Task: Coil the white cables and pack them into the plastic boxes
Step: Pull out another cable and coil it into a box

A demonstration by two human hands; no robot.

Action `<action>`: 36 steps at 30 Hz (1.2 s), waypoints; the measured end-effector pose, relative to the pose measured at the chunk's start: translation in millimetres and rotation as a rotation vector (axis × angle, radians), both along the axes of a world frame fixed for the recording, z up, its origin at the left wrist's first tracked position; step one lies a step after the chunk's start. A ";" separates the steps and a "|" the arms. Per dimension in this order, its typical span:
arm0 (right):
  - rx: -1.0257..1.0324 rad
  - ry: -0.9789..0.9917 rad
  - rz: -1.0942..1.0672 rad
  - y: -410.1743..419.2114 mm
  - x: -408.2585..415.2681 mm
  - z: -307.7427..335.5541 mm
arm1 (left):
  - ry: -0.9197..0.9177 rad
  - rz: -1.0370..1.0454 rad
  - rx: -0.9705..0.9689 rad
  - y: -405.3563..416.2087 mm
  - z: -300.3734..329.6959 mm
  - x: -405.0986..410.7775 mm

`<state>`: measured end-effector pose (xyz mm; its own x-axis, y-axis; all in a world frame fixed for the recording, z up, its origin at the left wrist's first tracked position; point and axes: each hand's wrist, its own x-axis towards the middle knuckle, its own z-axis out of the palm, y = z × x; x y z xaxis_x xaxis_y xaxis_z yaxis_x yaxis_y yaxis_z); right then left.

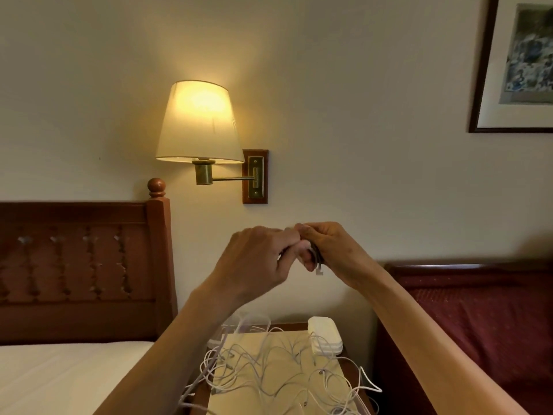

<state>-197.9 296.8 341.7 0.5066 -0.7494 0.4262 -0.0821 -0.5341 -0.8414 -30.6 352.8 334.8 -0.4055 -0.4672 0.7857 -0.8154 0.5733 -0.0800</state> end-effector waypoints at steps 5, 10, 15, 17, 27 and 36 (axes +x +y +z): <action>0.131 -0.044 0.058 1.0 -1.2 -0.7 | 0.087 0.101 -0.120 -22.8 6.7 10.8; 0.357 -0.177 0.215 1.4 -4.6 3.4 | 0.225 0.023 0.003 -43.3 -0.2 14.8; 0.627 -0.343 0.421 -1.3 -2.5 0.0 | 0.430 -0.144 0.144 -55.2 -13.1 17.3; 0.712 -0.428 0.506 -5.1 -5.3 -0.8 | 0.487 -0.174 0.212 -59.7 -22.0 24.7; 0.722 -0.643 0.480 -20.1 -28.9 10.5 | 0.473 -0.056 0.282 -80.8 -95.3 90.4; 0.104 -0.199 -0.007 -16.7 5.5 -6.3 | -0.257 0.144 0.298 -12.3 -48.6 -6.7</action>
<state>-192.3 280.2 335.4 0.4148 -0.7978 0.4375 0.0870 -0.4438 -0.8919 -37.2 340.5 286.1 -0.4845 -0.7250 0.4895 -0.8642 0.4836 -0.1389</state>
